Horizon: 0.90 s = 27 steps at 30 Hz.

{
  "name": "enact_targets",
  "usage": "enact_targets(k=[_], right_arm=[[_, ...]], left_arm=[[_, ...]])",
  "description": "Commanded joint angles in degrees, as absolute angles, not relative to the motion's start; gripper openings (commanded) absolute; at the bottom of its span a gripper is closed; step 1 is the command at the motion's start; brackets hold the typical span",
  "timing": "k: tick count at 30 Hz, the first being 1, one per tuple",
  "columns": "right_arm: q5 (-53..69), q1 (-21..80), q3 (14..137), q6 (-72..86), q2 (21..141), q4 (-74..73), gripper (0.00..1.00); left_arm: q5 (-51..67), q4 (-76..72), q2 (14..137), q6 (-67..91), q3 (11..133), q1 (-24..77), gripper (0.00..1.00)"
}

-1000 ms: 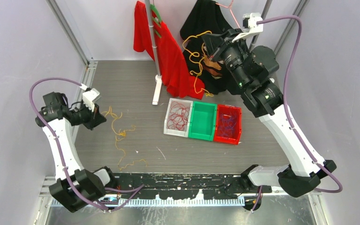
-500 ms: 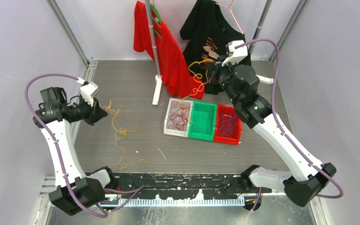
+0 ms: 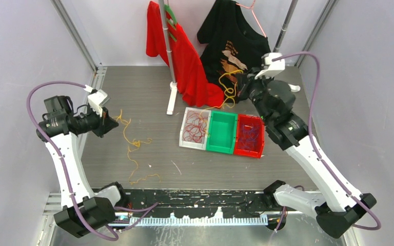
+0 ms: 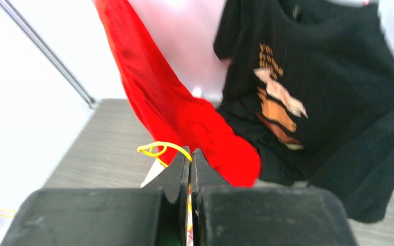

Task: Untangle the cables
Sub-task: Untie the cable, then place the cable in the bin.

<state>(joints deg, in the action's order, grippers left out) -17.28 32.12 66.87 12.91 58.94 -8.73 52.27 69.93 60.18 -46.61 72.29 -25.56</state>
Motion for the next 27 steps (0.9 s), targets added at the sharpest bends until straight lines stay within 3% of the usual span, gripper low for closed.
enact_targets(k=[1, 17, 27], right_arm=[[-13.56, 31.62, 76.60, 16.19, 56.51, -5.88, 0.01], [-14.93, 31.63, 67.37, 14.39, 56.50, -6.63, 0.01], [-12.14, 31.62, 81.85, 14.67, 58.78, -10.44, 0.01]], left_arm=[[52.86, 67.90, 60.68, -45.79, 71.91, -25.36, 0.00], [52.24, 68.29, 60.01, -46.67, 73.24, -25.39, 0.00], [52.89, 68.24, 60.23, -46.23, 73.72, -25.27, 0.00]])
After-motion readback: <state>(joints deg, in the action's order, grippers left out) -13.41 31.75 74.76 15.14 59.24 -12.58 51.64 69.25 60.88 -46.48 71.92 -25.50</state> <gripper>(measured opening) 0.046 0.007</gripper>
